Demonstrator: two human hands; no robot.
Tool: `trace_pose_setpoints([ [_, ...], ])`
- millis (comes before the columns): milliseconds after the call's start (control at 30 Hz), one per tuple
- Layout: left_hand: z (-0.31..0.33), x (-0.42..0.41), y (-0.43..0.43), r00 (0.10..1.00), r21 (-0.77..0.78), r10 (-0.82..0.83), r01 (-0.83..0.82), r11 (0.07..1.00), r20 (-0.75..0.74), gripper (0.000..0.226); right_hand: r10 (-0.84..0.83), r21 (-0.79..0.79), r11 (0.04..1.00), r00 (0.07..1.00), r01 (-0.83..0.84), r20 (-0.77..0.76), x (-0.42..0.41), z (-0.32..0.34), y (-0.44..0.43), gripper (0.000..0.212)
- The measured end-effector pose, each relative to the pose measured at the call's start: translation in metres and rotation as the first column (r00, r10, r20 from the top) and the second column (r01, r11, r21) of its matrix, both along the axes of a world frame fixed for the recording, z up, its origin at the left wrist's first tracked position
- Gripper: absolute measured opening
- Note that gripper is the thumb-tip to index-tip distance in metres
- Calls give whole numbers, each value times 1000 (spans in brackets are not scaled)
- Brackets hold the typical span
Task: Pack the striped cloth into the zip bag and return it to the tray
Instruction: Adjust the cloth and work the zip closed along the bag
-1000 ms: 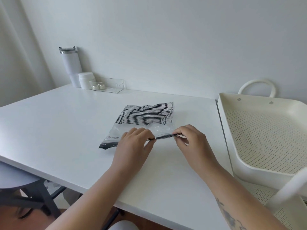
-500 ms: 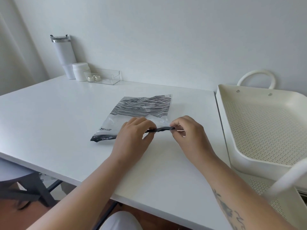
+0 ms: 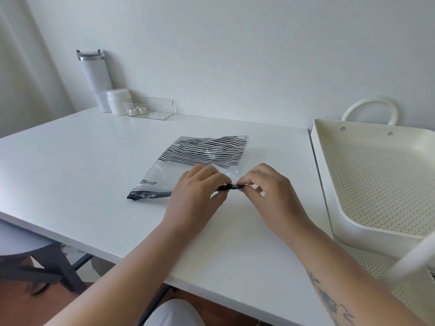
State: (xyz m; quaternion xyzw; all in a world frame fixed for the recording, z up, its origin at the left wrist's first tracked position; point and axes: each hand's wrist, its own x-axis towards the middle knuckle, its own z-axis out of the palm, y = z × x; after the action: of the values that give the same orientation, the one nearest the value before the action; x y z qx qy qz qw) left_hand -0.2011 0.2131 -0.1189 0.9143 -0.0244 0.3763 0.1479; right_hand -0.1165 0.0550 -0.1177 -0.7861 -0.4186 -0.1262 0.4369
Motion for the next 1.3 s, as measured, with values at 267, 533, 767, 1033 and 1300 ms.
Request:
trace_pose_setpoints([
  [267, 0, -1, 0, 1000, 60, -1, 1, 998, 7, 6, -14, -25, 1000, 999, 15, 50, -2, 1, 1, 8],
  [533, 0, -3, 3, 999, 58, -16, 13, 998, 50, 8, 13, 65, 998, 1000, -12, -12, -4, 3, -3, 6],
  [767, 0, -2, -2, 1000, 36, 18, -19, 999, 19, 14, 14, 43, 999, 1000, -14, 0, -3, 2, 2, 11],
  [1033, 0, -2, 0, 1000, -18, -15, 15, 1000, 27, 17, 88, 169, 984, 984, -61, -158, -2, 0, 2, 12],
  [1300, -2, 1, -2, 999, -56, -16, 18, 998, 30, 4, 100, 159, 984, 982, -74, -163, -1, 1, 3, 4],
])
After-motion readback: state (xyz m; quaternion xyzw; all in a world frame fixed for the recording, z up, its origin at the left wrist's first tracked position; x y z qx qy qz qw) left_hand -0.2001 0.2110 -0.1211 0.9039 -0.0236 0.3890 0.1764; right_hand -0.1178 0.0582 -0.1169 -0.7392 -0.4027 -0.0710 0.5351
